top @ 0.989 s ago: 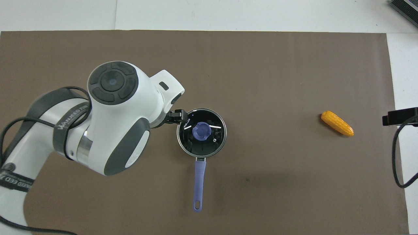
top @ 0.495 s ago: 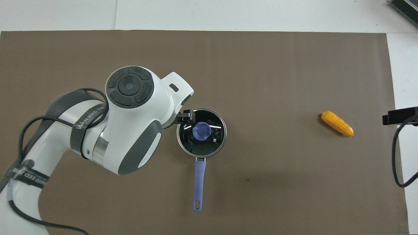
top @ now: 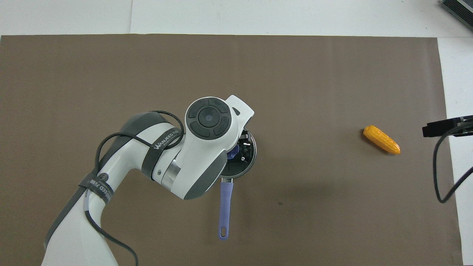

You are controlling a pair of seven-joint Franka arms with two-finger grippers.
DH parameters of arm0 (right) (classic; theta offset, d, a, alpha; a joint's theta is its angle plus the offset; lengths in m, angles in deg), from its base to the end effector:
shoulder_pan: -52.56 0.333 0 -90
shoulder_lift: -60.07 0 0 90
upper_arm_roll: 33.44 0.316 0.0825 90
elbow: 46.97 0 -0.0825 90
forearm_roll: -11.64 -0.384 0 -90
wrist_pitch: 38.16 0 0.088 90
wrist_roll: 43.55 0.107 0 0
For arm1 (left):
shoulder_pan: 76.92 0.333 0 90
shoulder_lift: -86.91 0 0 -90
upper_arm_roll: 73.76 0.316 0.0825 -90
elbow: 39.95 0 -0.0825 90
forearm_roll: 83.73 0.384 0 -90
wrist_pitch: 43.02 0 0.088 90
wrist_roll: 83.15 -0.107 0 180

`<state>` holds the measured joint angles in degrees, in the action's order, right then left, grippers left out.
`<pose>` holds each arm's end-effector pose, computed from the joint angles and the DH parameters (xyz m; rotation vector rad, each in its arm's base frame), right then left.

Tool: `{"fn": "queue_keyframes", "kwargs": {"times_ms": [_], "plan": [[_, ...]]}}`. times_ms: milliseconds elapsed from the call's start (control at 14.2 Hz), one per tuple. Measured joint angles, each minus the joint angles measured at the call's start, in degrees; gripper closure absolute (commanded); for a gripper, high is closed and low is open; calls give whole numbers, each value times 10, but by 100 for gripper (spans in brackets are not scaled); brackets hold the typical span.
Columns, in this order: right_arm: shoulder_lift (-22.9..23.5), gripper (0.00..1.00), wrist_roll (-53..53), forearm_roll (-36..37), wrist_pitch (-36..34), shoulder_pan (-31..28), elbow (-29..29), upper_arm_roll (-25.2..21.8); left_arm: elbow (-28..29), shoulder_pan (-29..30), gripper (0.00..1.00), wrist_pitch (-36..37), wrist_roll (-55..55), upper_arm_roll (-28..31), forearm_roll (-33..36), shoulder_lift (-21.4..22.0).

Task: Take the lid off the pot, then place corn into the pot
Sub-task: 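Lift the lid away with the left gripper while the right gripper grasps corn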

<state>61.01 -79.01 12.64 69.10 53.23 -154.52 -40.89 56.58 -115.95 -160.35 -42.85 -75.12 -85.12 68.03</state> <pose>0.5596 -0.0675 0.4953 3.0319 0.7837 -0.0417 0.4983 -0.4238 0.4111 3.0974 0.0164 0.0102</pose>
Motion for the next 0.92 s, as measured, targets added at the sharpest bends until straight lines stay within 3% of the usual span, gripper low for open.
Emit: {"fn": "queue_keyframes", "kwargs": {"times_ms": [424, 565, 636, 707, 777, 918], "plan": [[30, 0, -219, -1, 94, 3, -65, 2, 14, -3, 0, 0, 0, 1, 0, 0], [35, 0, -294, -2, 134, 3, -80, 2, 14, -3, 10, 0, 0, 1, 0, 0], [43, 0, -325, -6, 155, 1, -86, 2, 14, -3, 19, 0, 0, 1, 0, 0], [55, 0, -342, -10, 171, -2, -89, 1, 14, -3, 36, 0, 0, 1, 0, 0], [66, 0, -346, -13, 179, -4, -91, 1, 14, -3, 65, 0, 0, 1, 0, 1], [85, 0, -345, -18, 186, -4, -95, 1, 14, -4, 98, 0, 1, 0, 0, 1]]}}
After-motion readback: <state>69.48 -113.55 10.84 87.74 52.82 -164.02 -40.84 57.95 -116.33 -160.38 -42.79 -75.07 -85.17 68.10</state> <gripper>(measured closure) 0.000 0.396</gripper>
